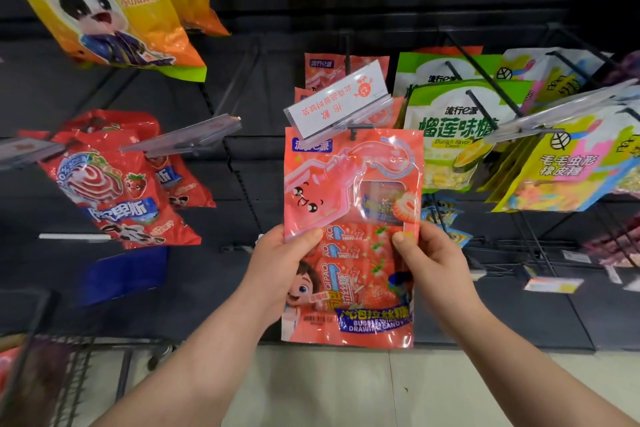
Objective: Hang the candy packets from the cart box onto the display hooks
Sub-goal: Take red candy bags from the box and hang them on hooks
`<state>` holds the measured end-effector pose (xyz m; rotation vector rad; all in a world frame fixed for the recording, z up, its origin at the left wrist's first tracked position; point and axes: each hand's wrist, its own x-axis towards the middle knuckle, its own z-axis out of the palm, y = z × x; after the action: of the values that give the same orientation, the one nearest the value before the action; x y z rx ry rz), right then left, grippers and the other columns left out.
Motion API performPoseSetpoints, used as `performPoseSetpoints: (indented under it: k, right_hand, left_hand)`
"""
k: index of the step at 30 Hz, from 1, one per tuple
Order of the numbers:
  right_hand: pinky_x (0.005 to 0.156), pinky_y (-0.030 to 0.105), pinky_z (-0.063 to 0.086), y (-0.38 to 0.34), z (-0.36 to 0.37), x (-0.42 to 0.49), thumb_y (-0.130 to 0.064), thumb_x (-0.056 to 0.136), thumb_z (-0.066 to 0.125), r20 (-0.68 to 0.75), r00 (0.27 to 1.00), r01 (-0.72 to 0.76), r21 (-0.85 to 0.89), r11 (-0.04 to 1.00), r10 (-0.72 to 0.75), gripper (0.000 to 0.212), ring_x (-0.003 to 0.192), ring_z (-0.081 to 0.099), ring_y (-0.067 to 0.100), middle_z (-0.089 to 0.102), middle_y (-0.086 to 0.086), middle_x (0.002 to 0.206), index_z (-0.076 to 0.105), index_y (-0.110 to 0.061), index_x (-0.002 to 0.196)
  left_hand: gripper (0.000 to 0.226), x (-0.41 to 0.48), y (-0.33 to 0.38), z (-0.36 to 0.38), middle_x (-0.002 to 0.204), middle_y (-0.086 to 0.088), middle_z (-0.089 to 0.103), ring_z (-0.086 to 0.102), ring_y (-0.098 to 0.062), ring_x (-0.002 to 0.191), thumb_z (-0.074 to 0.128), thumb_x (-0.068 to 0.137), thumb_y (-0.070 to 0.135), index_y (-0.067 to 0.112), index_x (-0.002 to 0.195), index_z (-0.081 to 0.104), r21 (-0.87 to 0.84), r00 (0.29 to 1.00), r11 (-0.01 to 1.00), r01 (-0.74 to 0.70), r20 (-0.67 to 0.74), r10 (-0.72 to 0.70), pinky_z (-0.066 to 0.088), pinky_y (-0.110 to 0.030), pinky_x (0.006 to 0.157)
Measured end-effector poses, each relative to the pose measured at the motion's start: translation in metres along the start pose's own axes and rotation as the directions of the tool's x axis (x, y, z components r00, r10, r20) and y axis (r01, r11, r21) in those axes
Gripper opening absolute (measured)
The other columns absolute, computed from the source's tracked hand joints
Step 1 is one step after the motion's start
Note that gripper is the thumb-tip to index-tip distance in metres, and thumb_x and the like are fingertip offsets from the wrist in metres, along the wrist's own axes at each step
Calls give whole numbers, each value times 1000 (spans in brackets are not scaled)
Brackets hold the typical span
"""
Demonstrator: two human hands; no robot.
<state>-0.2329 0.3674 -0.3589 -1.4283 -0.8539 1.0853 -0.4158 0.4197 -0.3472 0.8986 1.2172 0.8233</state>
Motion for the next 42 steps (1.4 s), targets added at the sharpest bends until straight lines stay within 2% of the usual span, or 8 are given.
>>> performPoseSetpoints:
  k: [8, 14, 18, 26, 30, 34, 38, 42]
  right_hand:
    - [62, 30, 52, 0, 2, 21, -15, 95, 55, -23, 1000, -22, -91, 996, 20, 9, 70, 66, 13, 69, -1, 79, 62, -20, 92]
    - [72, 36, 52, -3, 6, 62, -20, 94, 56, -65, 998, -37, -320, 947, 17, 9, 80, 63, 20, 67, 2, 86, 60, -13, 95]
    - [68, 30, 46, -10, 12, 88, -23, 95, 53, -94, 995, -64, -423, 904, 27, 10, 77, 58, 17, 62, -3, 80, 56, -14, 91]
    - [88, 44, 50, -16, 16, 119, -24, 96, 52, -108, 993, -100, -552, 828, 48, 27, 103, 58, 34, 63, 16, 108, 57, -4, 114]
    - [89, 42, 46, -16, 17, 118, -24, 97, 51, -83, 993, -117, -585, 803, 84, 31, 108, 56, 35, 61, 18, 117, 54, -3, 120]
    - [84, 35, 42, -22, 16, 109, -29, 97, 51, -55, 995, -101, -638, 764, 86, 39, 113, 55, 31, 57, 11, 126, 47, -9, 131]
    - [90, 42, 43, -23, 15, 91, -31, 94, 56, -65, 998, -48, -750, 660, -2, 50, 122, 48, 34, 45, 13, 135, 37, -10, 136]
    - [99, 42, 40, -20, 22, 71, -38, 92, 54, 179, 980, 198, -941, 273, -93, 59, 130, 37, 31, 37, 9, 142, 32, -15, 142]
  left_hand:
    - [11, 19, 4, 4, 87, -4, 77, 74, -19, 78, 63, 92, 18, 12, 100, 65, 47, 1000, 999, 13, -21, -12, 58, -32, 64]
    - [23, 58, 10, 8, 98, -1, 72, 70, -14, 84, 67, 89, 25, 15, 109, 62, 256, 992, 966, -44, -106, 74, 54, -26, 65]
    - [18, 85, 19, 17, 100, 2, 67, 63, -13, 87, 67, 88, 26, 16, 102, 61, 390, 977, 919, -55, -167, 130, 48, -24, 66]
    - [17, 119, 27, 22, 91, 4, 62, 58, -11, 80, 67, 87, 31, 18, 96, 60, 469, 972, 882, -40, -188, 144, 42, -23, 59]
    - [18, 121, 27, 19, 99, 0, 64, 60, -18, 91, 67, 86, 31, 20, 97, 59, 524, 965, 850, -46, -197, 174, 48, -30, 77]
    - [28, 113, 29, 17, 106, -1, 61, 57, -10, 80, 65, 86, 34, 20, 108, 54, 558, 955, 830, -1, -247, 167, 47, -28, 69]
    - [72, 95, 28, 5, 144, -10, 39, 44, -30, 129, 64, 86, 45, 15, 144, 34, 765, 958, 641, 69, -229, 171, 42, -39, 100]
    - [78, 66, 26, -10, 152, -10, 28, 31, -31, 137, 56, 89, 52, 16, 149, 22, 973, 975, 231, 20, -70, 212, 36, -43, 105]
